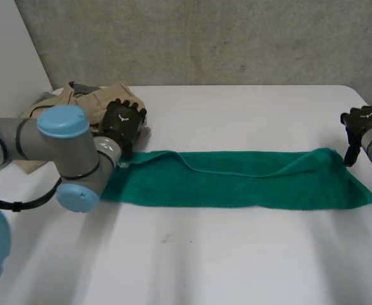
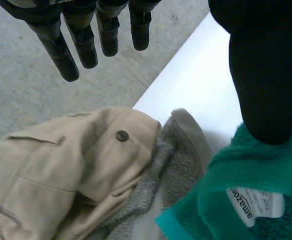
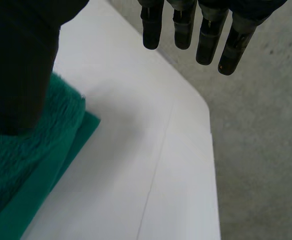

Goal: Fold the laundry.

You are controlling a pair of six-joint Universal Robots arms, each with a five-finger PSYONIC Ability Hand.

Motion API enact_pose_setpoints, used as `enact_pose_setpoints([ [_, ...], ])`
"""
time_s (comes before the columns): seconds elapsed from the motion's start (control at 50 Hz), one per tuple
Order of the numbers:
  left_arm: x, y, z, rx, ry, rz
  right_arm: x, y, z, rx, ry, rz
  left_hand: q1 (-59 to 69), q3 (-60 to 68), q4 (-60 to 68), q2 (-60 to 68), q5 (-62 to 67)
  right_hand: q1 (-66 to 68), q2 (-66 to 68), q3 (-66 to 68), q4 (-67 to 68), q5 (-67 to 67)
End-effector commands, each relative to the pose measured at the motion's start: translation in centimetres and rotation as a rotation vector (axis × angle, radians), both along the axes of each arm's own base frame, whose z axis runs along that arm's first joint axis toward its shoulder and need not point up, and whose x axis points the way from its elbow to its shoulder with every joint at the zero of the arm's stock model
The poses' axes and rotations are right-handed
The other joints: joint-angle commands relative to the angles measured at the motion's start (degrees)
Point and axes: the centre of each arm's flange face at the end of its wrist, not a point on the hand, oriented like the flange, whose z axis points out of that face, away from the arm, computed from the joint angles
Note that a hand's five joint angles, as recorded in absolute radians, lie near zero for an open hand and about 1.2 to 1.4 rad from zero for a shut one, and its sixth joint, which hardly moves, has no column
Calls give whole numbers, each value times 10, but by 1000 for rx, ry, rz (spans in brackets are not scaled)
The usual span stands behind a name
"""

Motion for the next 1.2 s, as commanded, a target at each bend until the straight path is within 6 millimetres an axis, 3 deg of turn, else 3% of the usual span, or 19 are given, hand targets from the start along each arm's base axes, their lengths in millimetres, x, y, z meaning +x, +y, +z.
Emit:
enact_pose_setpoints([
  [0.02,10,20,11,26,-12,-9,10,9,18,-25,-17,126,-14,-28,-23,-22,-22,-16,-27,-24,-35,-37],
  [0.18,8,22,-14,57,-73,-21,28,15,0,16,7,311,-17,-31,-26,-25,-25,-16,-27,-24,-35,-37],
  [0.38,-3,-7,-44,-8,-97,-45,36,2,-35,50,20,345,-9,-23,-18,-17,-17,-16,-27,-24,-35,-37],
  [0.54,-12,-34,-37,-126,-42,-26,36,-23,-53,10,26,285,11,-2,2,3,3,-16,-27,-24,-35,-37],
  [0.66,-13,-36,-27,-145,-21,-18,18,-62,-33,-242,36,32,11,-2,2,3,3,-16,-27,-24,-35,-37],
  [0.72,-12,-36,-21,-153,-17,-13,19,-64,-34,-247,37,33,11,-2,2,3,3,-16,-27,-24,-35,-37],
  [0.8,-11,-33,-18,-151,-18,-4,22,-59,-36,-212,20,65,11,-2,2,3,3,-16,-27,-24,-35,-37],
  [0.94,-4,-23,-10,-129,-27,12,22,-39,-13,-146,18,82,6,-7,-3,-2,-2,-16,-27,-24,-35,-37],
  [1.1,6,2,0,-87,-41,8,21,11,21,-64,21,163,3,-11,-6,-5,-5,-16,-27,-24,-35,-37],
  [1.2,18,22,17,-44,-16,13,-4,48,20,93,12,185,-2,-16,-11,-10,-10,-16,-27,-24,-35,-37],
])
